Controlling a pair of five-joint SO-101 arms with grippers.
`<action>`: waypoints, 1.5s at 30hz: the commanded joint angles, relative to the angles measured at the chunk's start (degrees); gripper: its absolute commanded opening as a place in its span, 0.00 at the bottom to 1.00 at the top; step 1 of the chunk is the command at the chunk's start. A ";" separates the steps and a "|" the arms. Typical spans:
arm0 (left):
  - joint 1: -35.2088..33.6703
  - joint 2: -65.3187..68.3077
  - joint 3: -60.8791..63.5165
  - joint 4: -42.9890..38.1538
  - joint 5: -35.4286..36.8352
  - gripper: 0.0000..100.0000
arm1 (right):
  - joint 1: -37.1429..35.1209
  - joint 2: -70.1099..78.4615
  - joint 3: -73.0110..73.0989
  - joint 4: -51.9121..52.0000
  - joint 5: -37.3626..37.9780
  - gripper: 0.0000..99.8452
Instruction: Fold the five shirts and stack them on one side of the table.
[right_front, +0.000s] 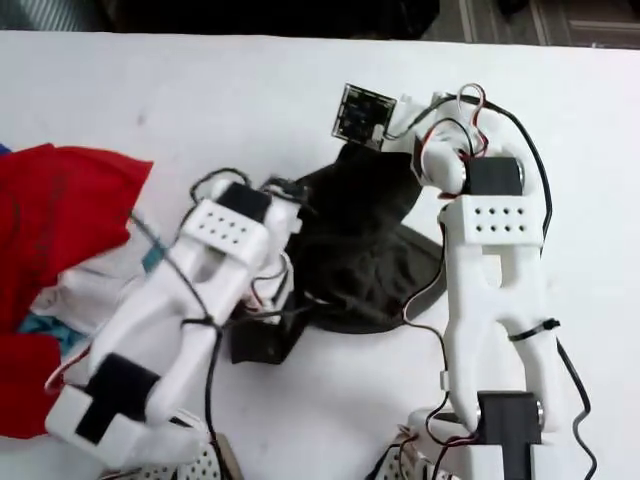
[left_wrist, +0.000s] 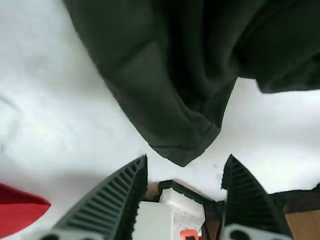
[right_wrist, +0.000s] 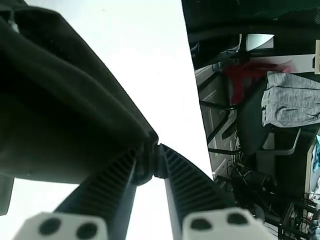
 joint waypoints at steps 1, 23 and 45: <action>0.75 3.56 -2.11 0.79 0.44 0.25 | 1.19 -0.40 -0.44 -0.22 -0.35 0.02; 4.70 17.89 -2.73 -2.37 0.35 0.25 | 2.59 -0.31 -0.44 -0.22 -0.35 0.02; 0.66 17.71 -8.70 4.84 -2.46 0.02 | 4.97 -0.75 -0.79 0.04 -0.35 0.02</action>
